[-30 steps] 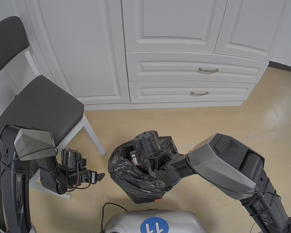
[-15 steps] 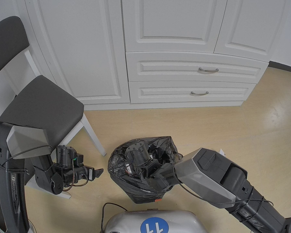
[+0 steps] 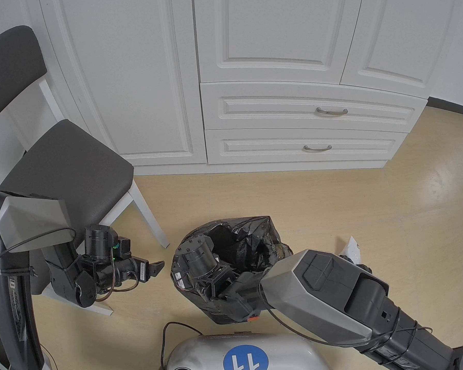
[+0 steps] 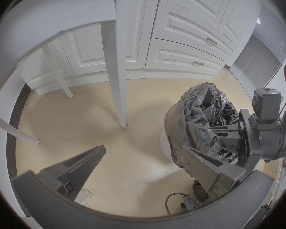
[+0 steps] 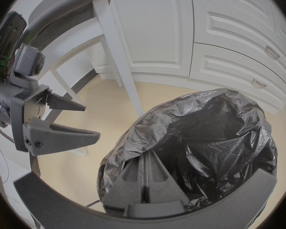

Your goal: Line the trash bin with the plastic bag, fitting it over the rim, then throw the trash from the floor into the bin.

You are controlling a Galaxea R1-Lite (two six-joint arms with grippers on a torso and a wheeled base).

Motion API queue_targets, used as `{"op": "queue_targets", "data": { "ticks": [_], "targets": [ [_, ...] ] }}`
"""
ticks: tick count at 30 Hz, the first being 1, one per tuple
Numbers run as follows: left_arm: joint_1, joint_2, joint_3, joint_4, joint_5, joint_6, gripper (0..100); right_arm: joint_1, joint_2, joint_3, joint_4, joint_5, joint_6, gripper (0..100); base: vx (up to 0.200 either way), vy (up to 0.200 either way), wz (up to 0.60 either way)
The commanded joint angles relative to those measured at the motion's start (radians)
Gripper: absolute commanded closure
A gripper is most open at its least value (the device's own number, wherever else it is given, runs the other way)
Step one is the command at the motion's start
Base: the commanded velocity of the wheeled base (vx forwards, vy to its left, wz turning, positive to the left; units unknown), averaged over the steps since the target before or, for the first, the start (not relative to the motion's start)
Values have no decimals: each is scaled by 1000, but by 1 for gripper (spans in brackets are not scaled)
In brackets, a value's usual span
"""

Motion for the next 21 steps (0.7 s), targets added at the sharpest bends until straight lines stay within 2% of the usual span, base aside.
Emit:
{"op": "queue_targets", "data": {
  "ticks": [1,7,21],
  "targets": [
    [-1,-6,1,-6,-1,0,0,24,-15,0,-1,13,16,100,0,0,0],
    [-2,-3,-1,-14,1,-4,0,30,-17,1,1,13,19,100,0,0,0],
    [-53,26,10,-14,-1,-8,0,-23,-92,89,-1,-7,8,100,0,0,0]
  ]
}}
